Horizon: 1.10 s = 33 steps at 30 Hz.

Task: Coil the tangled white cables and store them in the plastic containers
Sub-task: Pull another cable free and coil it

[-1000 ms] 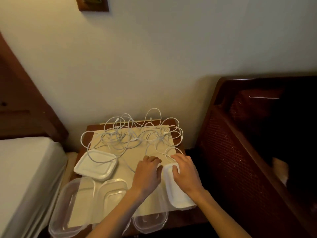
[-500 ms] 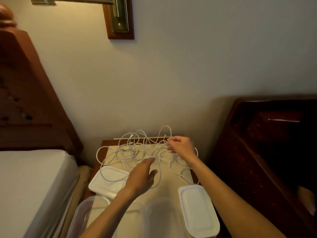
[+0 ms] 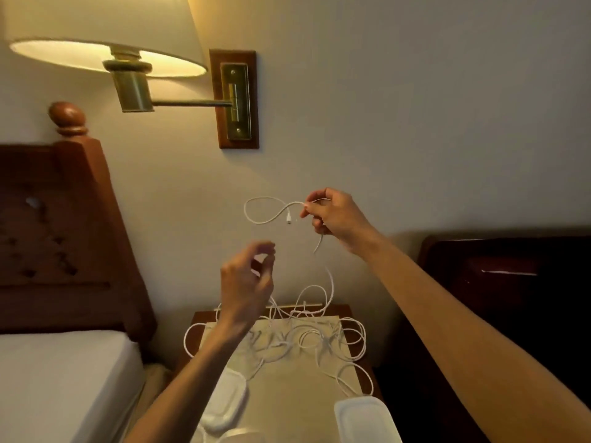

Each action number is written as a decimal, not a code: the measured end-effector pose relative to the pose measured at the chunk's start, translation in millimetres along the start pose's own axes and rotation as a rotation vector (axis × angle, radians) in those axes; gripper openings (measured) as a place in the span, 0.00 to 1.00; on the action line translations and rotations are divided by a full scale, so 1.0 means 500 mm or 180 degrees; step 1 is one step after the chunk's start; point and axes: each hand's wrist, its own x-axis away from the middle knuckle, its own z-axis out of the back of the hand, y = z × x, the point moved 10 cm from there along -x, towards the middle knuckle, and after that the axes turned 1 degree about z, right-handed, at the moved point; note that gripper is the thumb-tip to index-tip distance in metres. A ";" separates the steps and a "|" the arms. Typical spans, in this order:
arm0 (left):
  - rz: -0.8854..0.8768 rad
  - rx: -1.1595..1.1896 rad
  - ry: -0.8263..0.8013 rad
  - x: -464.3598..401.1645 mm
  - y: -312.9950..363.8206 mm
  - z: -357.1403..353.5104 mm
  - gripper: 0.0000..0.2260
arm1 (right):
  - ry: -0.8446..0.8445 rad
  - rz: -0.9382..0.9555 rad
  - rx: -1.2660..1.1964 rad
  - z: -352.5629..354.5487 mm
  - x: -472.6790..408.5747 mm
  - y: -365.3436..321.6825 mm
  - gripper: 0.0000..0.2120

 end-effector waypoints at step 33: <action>-0.0735 -0.0028 -0.0875 -0.216 0.220 0.088 0.03 | -0.0980 -0.0121 -0.0331 -0.045 0.083 -0.029 0.23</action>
